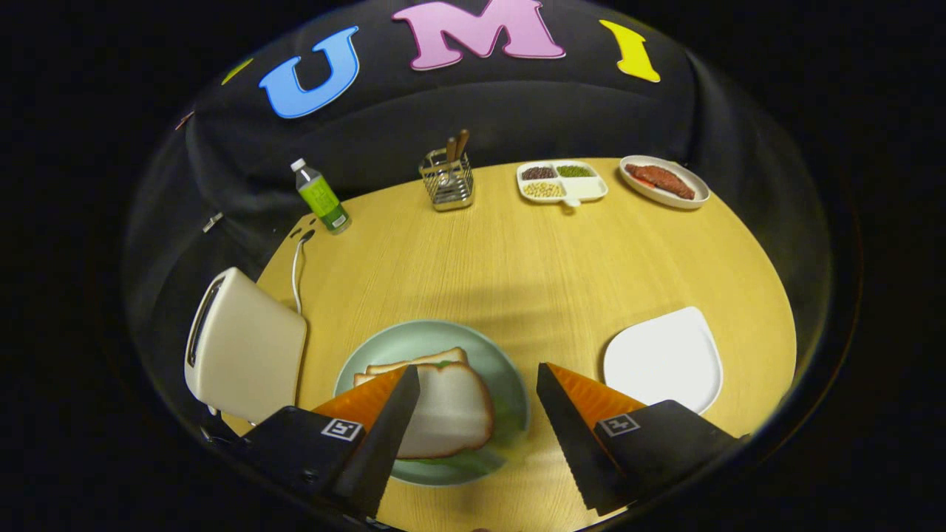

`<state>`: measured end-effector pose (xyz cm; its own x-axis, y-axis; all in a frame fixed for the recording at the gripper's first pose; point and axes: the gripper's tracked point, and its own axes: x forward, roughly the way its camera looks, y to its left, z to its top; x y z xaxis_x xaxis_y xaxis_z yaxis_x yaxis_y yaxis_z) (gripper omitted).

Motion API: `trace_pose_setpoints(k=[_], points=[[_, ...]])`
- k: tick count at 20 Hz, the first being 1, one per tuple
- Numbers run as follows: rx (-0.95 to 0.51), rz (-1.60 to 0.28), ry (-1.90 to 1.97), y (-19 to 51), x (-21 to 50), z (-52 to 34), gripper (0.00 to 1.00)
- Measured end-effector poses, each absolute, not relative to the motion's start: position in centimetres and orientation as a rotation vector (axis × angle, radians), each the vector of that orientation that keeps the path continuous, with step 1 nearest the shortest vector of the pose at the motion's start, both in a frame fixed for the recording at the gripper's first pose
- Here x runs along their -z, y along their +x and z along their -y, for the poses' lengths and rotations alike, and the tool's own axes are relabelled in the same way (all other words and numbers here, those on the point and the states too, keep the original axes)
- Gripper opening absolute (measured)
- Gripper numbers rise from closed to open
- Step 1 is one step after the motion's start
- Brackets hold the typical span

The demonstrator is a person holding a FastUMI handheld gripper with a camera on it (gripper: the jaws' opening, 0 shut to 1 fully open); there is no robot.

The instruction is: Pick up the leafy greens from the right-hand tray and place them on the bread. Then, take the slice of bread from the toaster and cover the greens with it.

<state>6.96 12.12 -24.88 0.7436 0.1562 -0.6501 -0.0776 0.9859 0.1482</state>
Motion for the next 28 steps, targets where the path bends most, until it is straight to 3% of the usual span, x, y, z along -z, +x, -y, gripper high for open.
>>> trace_pose_setpoints(k=[9,15,21,28], points=[[0.002,-0.312,0.037,7.4,5.3,-2.4,0.99],[0.010,-0.053,0.007,4.6,-4.7,2.4,0.99],[-0.030,0.002,-0.046,0.3,-6.3,7.7,0.99],[-0.155,-0.070,-0.041,-1.2,-2.0,9.5,0.99]])
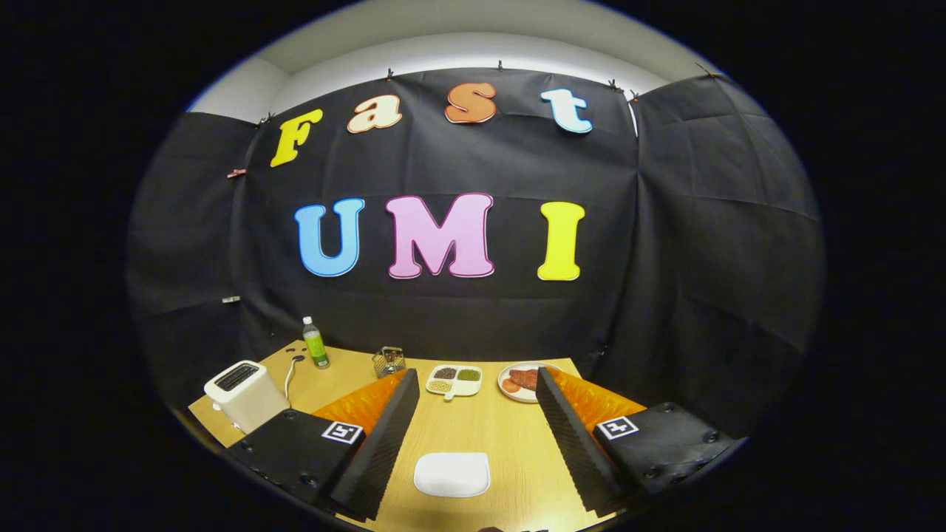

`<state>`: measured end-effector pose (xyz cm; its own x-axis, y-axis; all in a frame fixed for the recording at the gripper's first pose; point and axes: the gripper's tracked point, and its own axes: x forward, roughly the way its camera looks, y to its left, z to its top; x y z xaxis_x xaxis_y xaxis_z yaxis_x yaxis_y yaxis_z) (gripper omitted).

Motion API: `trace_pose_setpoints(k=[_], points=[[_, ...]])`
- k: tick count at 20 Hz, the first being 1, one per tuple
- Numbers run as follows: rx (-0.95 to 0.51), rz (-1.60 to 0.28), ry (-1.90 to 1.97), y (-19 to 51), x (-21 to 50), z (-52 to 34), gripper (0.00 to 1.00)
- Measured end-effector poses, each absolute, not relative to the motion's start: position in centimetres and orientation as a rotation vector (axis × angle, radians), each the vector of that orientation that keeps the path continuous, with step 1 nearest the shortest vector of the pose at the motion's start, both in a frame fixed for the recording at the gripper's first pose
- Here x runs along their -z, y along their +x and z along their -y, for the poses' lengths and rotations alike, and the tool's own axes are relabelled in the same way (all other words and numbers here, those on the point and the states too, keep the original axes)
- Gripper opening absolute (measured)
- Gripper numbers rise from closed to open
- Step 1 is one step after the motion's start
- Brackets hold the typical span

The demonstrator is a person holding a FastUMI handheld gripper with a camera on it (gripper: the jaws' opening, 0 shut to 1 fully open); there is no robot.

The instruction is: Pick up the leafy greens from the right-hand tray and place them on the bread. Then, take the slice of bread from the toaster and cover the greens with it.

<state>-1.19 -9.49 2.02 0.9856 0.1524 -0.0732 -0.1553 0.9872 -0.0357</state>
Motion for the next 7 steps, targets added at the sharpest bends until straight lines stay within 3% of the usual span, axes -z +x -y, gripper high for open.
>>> trace_pose_setpoints(k=[7], points=[[-0.226,-0.105,-0.024,0.0,-0.8,10.4,0.99]])
